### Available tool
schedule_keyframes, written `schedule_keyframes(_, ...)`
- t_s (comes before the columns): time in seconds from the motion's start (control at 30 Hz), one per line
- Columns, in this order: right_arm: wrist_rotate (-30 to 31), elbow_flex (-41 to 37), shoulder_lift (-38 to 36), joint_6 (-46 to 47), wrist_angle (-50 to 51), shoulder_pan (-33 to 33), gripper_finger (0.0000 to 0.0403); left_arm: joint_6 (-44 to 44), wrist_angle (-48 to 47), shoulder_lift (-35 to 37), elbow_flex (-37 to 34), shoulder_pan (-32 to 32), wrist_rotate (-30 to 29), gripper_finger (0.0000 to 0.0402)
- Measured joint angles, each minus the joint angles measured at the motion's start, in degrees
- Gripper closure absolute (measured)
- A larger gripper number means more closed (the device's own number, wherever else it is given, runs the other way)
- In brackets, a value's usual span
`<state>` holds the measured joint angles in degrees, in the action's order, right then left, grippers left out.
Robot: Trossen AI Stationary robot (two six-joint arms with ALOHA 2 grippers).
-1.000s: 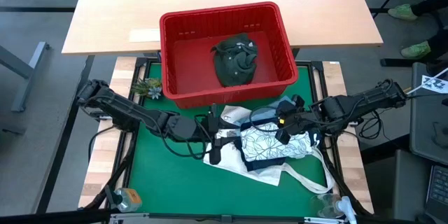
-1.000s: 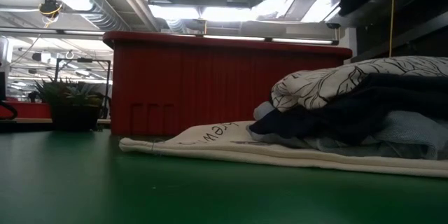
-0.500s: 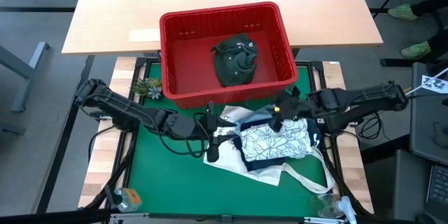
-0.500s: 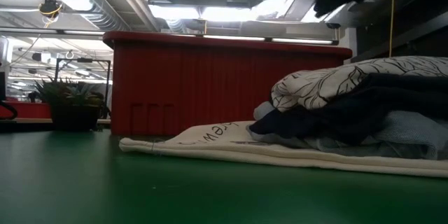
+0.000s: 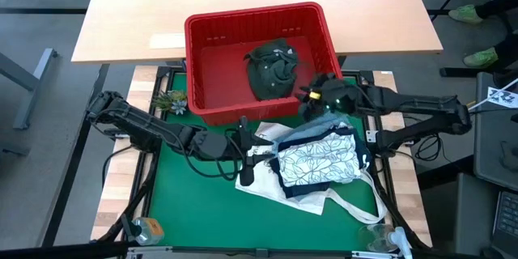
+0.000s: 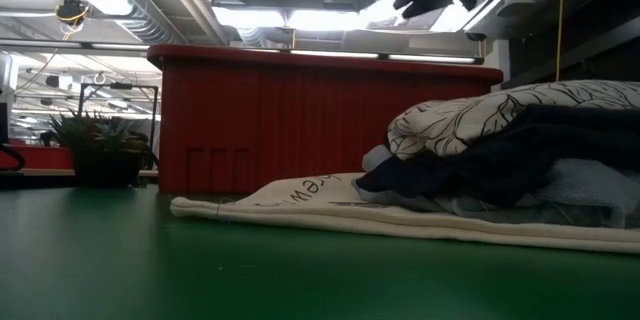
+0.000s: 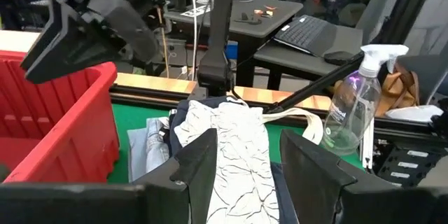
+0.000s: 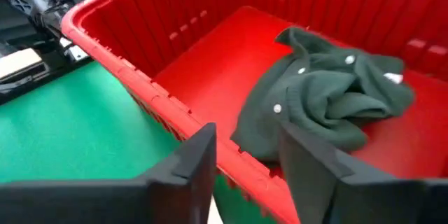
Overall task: Fold laundry
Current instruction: Fold the patterned white shirt
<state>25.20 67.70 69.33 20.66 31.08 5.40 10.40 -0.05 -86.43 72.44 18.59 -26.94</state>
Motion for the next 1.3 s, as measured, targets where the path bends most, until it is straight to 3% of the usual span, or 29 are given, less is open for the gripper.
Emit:
schedule_keyframes(0.17,-8.86,0.0,3.05,-1.04,-1.74,8.32,0.0196,1.22,-0.03,0.0,0.0,-1.81,0.01,0.025)
schedule_keyframes(0.43,-11.69,-0.04,10.14,-12.22,-12.11,22.58,0.0123,1.22,-0.94,0.0,0.0,-6.47,0.0,0.025)
schedule_keyframes(0.57,-18.39,-0.04,14.18,-13.36,-19.14,29.67,0.0122,1.54,-0.92,0.0,0.0,-8.8,0.0,0.025)
schedule_keyframes(0.77,-26.01,-0.04,20.53,-13.53,-20.94,36.05,0.0131,1.66,-0.9,0.0,0.0,-11.05,-0.02,0.025)
schedule_keyframes(1.03,-26.39,-0.04,25.52,-18.92,-22.73,37.39,0.0132,1.74,-0.87,0.0,0.0,-12.75,0.0,0.025)
schedule_keyframes(1.3,-31.92,-0.04,26.46,-20.21,-24.71,37.33,0.0132,3.03,-0.85,0.0,0.0,-13.38,-0.02,0.025)
